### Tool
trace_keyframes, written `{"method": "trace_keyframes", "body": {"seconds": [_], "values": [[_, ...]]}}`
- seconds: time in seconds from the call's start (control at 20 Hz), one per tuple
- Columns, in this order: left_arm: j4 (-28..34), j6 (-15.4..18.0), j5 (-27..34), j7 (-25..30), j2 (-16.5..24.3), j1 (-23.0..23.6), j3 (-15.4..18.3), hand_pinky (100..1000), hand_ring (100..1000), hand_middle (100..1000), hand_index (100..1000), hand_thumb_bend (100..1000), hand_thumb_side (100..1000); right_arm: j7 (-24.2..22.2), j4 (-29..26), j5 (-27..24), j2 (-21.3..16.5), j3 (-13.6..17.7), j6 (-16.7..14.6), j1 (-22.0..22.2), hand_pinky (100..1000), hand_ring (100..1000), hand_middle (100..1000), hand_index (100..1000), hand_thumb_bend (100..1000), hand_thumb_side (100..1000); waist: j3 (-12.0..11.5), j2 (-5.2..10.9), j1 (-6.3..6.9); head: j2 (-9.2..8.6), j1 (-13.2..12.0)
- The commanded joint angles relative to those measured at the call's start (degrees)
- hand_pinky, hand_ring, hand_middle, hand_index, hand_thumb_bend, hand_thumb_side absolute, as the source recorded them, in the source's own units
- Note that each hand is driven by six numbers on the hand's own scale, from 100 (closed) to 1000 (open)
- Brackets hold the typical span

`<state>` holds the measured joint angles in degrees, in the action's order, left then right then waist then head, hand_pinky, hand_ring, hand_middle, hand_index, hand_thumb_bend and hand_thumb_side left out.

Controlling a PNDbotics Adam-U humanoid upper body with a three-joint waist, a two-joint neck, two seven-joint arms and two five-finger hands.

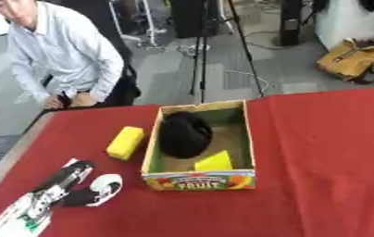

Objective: Pick up objects on the table and place them in the box.

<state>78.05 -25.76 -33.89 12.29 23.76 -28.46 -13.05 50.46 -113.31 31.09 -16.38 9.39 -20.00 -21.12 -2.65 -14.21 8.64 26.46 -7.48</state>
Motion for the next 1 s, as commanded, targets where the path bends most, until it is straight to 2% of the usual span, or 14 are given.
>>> {"method": "trace_keyframes", "body": {"seconds": [0.05,0.5,0.85,0.9,1.0], "values": [[-0.4,0.6,-0.3,0.3,0.7,-0.8,1.1,1000,1000,1000,1000,661,632,1.2,-1.3,-0.5,-0.5,0.1,-0.9,-0.4,731,697,589,581,100,939,-0.1,0.7,-0.43,-0.49,-0.3],[-3.8,0.9,-1.9,0.4,0.2,-1.6,2.3,1000,1000,1000,1000,657,630,1.3,-1.3,-0.7,-0.4,0.1,-0.9,-0.4,730,696,587,578,100,939,0.2,0.48,-0.8,-1.22,-0.6],[-5.7,1.5,-0.8,-0.2,-0.4,-2.2,2.9,1000,1000,1000,1000,681,654,1.5,-1.3,-0.9,-0.3,0.1,-0.7,-0.4,730,695,584,575,100,931,0.4,0.24,-1.01,-1.56,-0.9],[-5.9,1.8,-0.5,-0.1,-0.5,-2.3,2.9,1000,1000,1000,1000,628,667,1.5,-1.3,-0.9,-0.3,0.1,-0.7,-0.4,730,695,584,574,100,937,0.4,0.19,-1.07,-1.69,-0.9],[-6.5,2.4,0.2,-0.1,-0.7,-2.5,3.1,1000,1000,1000,1000,617,675,1.5,-1.3,-1.0,-0.3,0.1,-0.6,-0.5,729,695,583,574,100,935,0.5,0.12,-1.12,-1.77,-1.0]]}}
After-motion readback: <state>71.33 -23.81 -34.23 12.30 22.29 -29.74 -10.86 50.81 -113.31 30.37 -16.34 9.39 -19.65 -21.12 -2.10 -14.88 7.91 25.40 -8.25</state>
